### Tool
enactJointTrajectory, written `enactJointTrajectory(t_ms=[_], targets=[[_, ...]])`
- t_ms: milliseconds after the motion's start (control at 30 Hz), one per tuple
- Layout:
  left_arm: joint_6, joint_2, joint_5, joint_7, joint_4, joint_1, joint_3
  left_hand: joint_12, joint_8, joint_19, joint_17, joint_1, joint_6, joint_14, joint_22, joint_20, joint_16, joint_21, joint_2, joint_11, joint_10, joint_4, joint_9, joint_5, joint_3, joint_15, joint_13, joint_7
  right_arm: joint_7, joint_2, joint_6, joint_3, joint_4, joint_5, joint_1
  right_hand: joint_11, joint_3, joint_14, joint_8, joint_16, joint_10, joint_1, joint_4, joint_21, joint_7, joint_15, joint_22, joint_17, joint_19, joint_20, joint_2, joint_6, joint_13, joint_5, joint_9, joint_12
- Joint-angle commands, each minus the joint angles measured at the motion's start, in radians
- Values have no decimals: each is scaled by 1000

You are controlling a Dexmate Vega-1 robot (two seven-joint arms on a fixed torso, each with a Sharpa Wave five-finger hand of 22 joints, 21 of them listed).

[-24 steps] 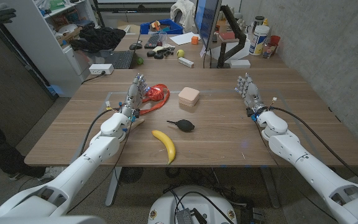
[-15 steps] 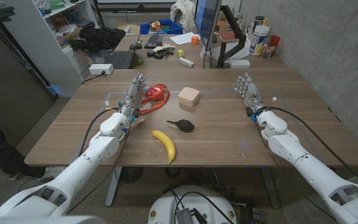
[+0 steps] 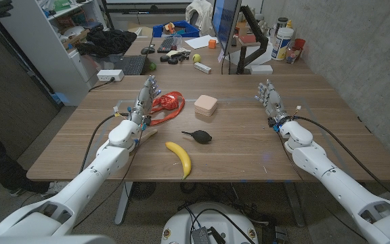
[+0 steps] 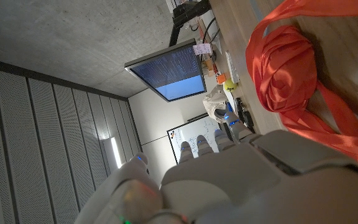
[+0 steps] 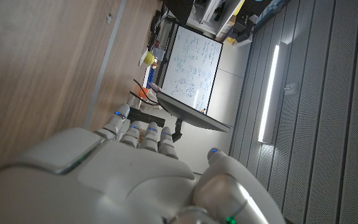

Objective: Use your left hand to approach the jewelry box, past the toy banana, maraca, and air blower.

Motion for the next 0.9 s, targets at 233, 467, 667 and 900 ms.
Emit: enactJointTrajectory(t_ms=[233,467,667,900], targets=[[-6,17,85,66,-38,-29,2,6,11,-11,3,11,11,-10,2,-13,4,0,72,-3,-8,-3,4,8,8,-48,1,-8,17,-5,29,0,9,-9,2,-10,-1,-5,6,5,2,3,-2,-5,-7,-1,4,4,-6,0,61,-1,4,9,3,7],[-4,31,145,101,-57,-50,11,6,12,-11,3,15,17,-11,2,-11,4,-2,72,-4,-8,-5,4,10,10,-48,1,-8,18,-7,33,2,15,-13,7,-6,-3,-5,7,5,4,4,-2,-7,-7,-2,4,4,-6,0,61,0,4,9,3,7],[13,34,162,111,-76,-66,15,6,13,-11,3,19,20,-12,1,-8,4,-3,71,-4,-8,-7,4,11,11,-49,1,-8,24,-9,39,3,22,-13,9,-8,-4,-6,7,4,4,4,-2,-9,-6,-3,4,4,-5,0,62,1,4,9,3,7],[23,40,212,132,-89,-90,29,6,11,-15,3,22,19,-15,1,-6,3,-6,70,-3,-10,-8,4,12,12,-48,1,-9,29,-15,47,3,21,-19,11,-8,-6,-6,8,4,4,5,-3,-10,-7,-3,4,3,-4,0,62,2,4,10,3,7]])
